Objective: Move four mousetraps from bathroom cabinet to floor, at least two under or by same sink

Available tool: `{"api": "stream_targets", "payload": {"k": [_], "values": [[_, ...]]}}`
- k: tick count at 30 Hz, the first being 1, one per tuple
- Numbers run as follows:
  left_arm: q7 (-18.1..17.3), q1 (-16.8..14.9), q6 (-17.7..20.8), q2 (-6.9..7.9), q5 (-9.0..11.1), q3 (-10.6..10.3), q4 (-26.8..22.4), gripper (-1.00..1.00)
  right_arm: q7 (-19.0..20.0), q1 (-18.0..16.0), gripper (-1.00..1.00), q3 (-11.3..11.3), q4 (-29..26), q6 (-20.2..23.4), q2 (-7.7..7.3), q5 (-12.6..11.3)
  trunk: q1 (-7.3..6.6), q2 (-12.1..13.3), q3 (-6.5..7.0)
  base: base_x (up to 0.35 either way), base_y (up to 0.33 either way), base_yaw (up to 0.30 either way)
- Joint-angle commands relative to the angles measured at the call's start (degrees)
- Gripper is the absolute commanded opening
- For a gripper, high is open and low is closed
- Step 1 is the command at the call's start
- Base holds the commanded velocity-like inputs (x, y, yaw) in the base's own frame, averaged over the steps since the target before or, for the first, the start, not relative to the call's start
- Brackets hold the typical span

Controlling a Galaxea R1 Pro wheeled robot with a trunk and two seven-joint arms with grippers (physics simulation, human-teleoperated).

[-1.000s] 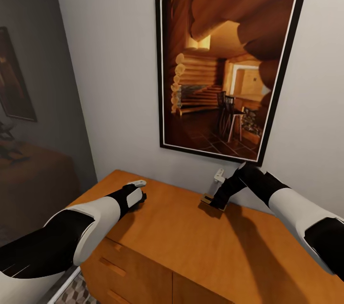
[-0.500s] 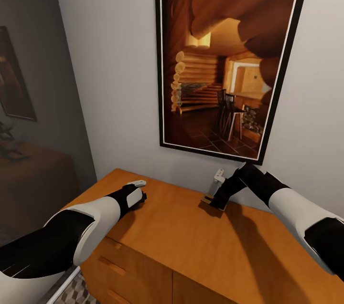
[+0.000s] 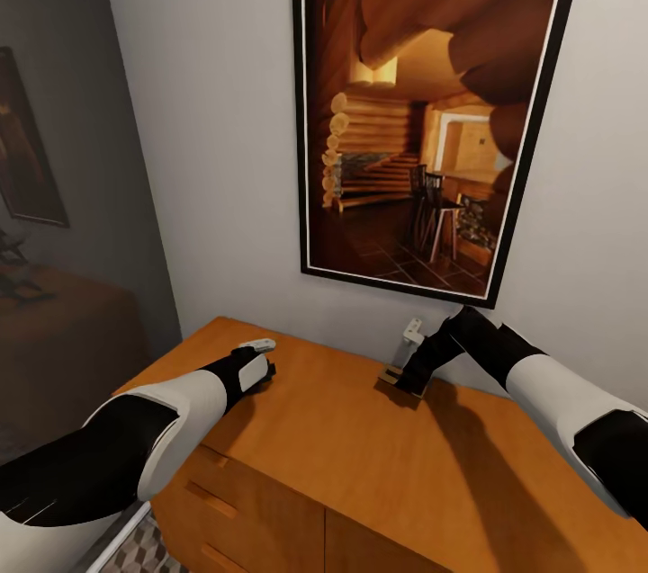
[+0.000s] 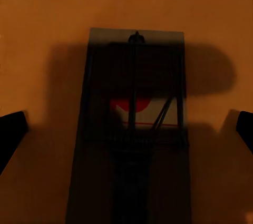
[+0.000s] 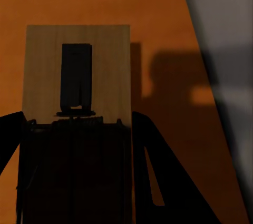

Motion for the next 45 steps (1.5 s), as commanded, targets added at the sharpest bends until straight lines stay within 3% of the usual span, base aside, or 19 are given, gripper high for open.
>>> {"api": "stream_targets", "payload": {"k": [1,41,42,45], "values": [[0.1,0.0,0.2,-0.04,0.7,0.9,0.1,1.00,0.2,0.0,-1.00,0.1,-0.2,0.5,-0.05,0.1,0.01,0.0,-0.10,0.000,0.000,0.000],[0.1,0.0,-0.1,-0.04,0.7,1.0,0.1,1.00,0.2,0.0,-1.00,0.1,-0.2,0.5,-0.05,0.1,0.01,0.0,-0.10,0.000,0.000,0.000],[0.1,0.0,-0.1,-0.04,0.7,1.0,0.1,-1.00,0.2,0.0,-1.00,0.1,-0.2,0.5,-0.05,0.2,0.01,0.0,-0.10,0.000,0.000,0.000],[0.2,0.0,-0.1,-0.04,0.6,1.0,0.2,-1.00,0.2,0.0,-1.00,0.1,-0.2,0.5,-0.05,0.2,0.01,0.0,-0.10,0.000,0.000,0.000]]}}
